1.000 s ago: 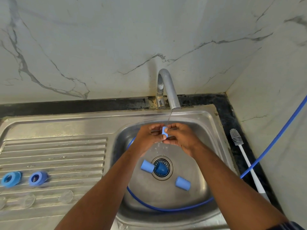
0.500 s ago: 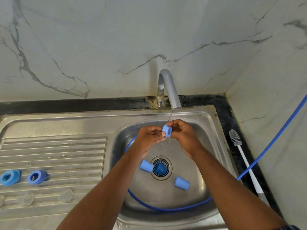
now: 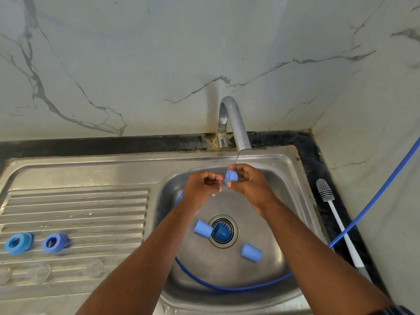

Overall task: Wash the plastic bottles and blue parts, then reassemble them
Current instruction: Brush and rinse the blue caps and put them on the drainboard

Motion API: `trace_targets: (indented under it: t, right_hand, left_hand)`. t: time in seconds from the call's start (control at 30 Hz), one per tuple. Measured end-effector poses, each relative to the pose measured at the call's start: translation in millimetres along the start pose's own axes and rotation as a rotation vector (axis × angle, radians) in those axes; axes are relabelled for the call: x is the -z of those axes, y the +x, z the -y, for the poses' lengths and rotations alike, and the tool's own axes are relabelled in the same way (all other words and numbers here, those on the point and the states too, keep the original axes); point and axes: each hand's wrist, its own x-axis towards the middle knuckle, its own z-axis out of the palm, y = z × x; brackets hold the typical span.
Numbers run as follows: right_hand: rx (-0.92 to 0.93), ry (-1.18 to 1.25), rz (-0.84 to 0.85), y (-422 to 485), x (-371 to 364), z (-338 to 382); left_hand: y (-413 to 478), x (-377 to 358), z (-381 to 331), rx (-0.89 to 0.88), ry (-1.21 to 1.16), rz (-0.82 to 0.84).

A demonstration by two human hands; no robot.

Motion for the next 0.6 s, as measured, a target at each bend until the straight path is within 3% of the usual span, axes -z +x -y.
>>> trace_targets:
  t: [0.3, 0.43, 0.6]
  right_hand:
    - [-0.017, 0.087, -0.011, -5.6, -4.3, 2.9]
    - [0.077, 0.127, -0.081, -5.7, -2.1, 5.7]
    - [-0.005, 0.072, -0.048, -8.4, -2.9, -3.5]
  left_hand:
    - [2.1, -2.4, -2.8, 0.080, -0.073, 0.015]
    - [4.0, -1.5, -4.0, 0.162, -0.211, -0.028]
    - [5.2, -0.4, -2.5, 0.184, -0.185, -0.031]
